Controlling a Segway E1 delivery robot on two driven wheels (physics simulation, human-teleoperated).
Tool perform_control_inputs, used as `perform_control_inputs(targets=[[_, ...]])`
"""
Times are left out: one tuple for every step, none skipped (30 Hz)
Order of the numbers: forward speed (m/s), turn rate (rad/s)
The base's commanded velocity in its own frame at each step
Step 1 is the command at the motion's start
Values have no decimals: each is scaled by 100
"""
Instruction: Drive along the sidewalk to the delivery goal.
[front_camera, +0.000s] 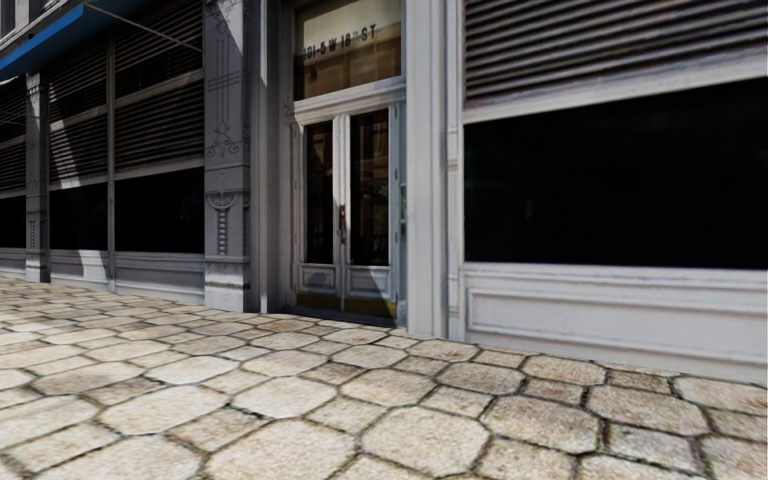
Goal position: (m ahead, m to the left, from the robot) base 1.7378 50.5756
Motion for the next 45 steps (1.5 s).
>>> perform_control_inputs(targets=[[0,0],[0,0],[0,0],[0,0],[0,0],[0,0],[0,0],[0,0],[0,0],[0,16],[0,16],[0,61],[0,83],[0,99],[0,105],[0,105],[0,108],[0,112],[0,113],[0,114],[0,114],[0,114],[0,114],[0,114],[0,114],[0,114],[0,114],[0,114],[0,114],[0,114],[0,114],[0,114],[0,114],[0,114],[0,114],[0,114],[0,114],[0,114],[0,114],[0,114],[0,92],[0,75],[0,66],[0,62],[4,49]])
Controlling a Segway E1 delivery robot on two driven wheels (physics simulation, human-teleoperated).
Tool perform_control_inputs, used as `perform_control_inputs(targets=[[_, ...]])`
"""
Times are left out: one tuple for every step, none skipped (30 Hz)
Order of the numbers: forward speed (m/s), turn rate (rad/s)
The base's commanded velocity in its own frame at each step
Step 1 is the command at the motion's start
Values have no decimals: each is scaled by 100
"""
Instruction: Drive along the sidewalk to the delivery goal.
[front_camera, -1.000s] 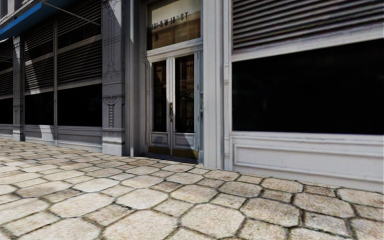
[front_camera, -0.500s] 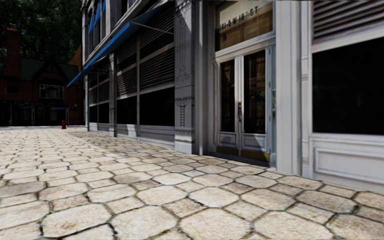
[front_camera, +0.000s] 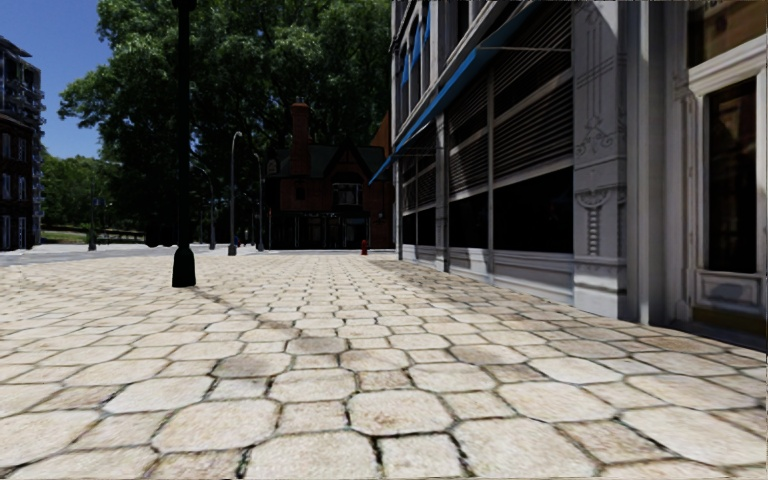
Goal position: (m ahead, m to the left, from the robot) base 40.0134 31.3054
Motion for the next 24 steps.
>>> perform_control_inputs(targets=[[4,49],[59,0],[89,0],[118,0],[142,0],[158,0],[167,0],[170,0],[172,0],[172,0],[172,0],[172,0],[172,0],[172,0],[173,0],[173,0],[173,0],[173,0],[173,0],[173,0],[173,0],[173,0],[173,0],[173,0]])
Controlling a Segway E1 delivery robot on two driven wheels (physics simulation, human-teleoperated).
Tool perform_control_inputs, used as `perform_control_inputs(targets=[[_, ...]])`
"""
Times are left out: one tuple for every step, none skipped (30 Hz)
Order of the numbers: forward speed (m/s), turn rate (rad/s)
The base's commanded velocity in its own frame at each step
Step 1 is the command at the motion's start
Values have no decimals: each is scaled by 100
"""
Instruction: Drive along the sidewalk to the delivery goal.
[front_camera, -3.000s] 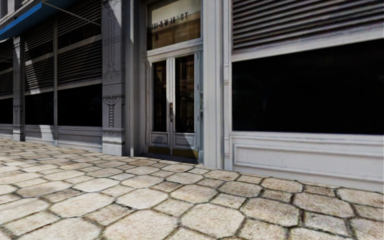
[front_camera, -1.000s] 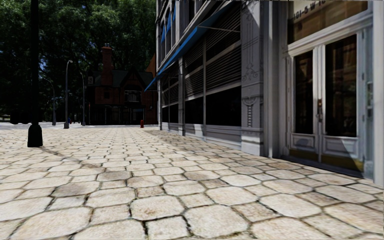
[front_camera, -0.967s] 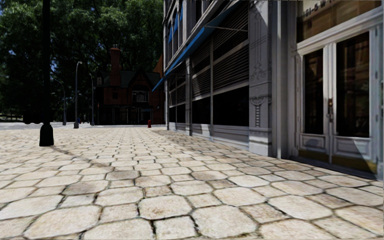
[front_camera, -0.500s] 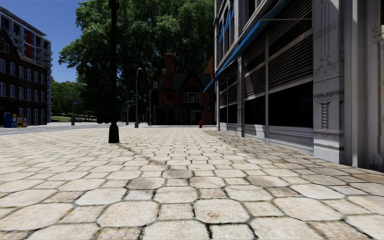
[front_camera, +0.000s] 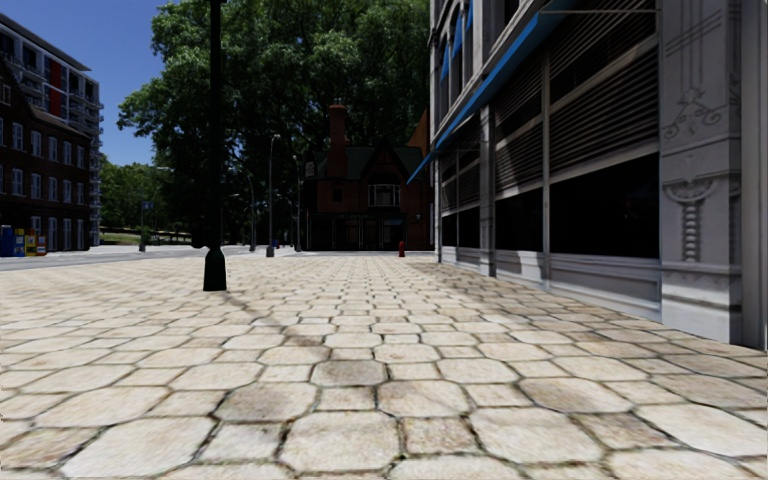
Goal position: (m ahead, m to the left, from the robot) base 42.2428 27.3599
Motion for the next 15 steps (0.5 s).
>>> perform_control_inputs(targets=[[173,0],[173,0],[173,0],[173,0],[173,0],[173,0],[173,0],[173,0],[173,0],[173,0],[173,0],[173,0],[173,0],[173,0],[173,0]])
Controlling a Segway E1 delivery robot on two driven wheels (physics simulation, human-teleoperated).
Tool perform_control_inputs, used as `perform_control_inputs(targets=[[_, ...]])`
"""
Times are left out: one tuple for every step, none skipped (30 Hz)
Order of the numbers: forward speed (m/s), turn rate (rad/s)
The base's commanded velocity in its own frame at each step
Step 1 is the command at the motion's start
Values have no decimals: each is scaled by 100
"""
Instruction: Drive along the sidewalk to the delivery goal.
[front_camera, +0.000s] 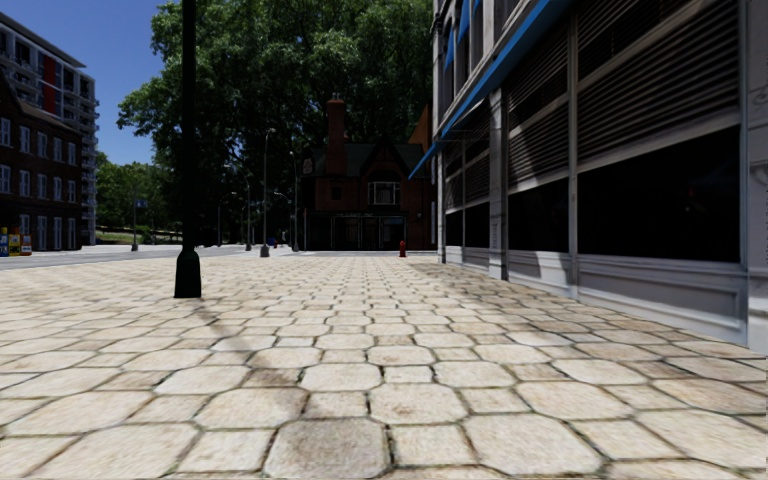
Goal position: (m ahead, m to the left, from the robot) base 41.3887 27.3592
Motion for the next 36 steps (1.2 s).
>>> perform_control_inputs(targets=[[173,0],[174,0],[177,0],[177,0],[179,0],[179,0],[180,0],[180,0],[182,0],[187,0],[187,0],[189,0],[190,0],[190,0],[190,0],[190,0],[191,0],[191,0],[191,0],[191,0],[191,0],[191,0],[191,5],[191,16],[191,16],[191,27],[191,40],[191,53],[191,63],[191,71],[191,71],[191,82],[191,91],[191,93],[191,89],[191,62]])
